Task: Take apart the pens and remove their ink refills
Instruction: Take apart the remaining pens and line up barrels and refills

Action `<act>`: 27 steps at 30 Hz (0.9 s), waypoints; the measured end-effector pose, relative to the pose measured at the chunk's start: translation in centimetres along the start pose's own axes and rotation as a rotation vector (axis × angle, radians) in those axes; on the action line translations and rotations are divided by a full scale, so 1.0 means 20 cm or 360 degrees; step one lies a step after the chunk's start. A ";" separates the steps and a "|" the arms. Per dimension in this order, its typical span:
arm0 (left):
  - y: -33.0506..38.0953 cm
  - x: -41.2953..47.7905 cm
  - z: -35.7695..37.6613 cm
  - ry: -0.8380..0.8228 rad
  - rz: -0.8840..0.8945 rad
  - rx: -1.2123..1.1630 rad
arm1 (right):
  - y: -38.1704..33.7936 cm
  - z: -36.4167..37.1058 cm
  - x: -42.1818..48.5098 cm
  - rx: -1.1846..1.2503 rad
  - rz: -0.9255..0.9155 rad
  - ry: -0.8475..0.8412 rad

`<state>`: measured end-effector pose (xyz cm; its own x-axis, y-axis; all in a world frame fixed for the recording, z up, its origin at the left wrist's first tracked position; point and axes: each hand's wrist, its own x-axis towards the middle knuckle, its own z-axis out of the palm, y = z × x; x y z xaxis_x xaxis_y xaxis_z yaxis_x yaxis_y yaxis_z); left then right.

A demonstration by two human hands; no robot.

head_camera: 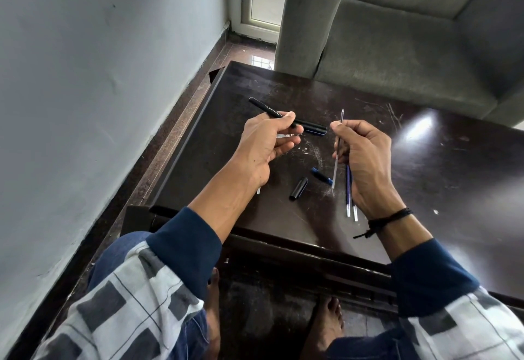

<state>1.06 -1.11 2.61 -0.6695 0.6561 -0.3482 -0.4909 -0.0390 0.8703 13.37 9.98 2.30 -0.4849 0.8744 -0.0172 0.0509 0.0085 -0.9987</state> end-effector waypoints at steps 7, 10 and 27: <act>0.00 0.00 0.00 -0.0006 -0.0012 -0.0001 | 0.01 0.00 0.01 0.0006 -0.0007 -0.0009; -0.01 0.00 0.00 -0.0006 -0.0014 0.0006 | 0.01 0.00 0.00 0.0019 -0.0003 -0.0014; -0.01 0.00 0.00 -0.0038 -0.0034 0.0055 | 0.01 0.00 0.00 0.0011 0.0022 -0.0030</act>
<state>1.11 -0.98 2.47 -0.6454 0.6743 -0.3588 -0.4851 0.0010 0.8744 13.38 9.92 2.18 -0.5007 0.8650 -0.0322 0.0516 -0.0073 -0.9986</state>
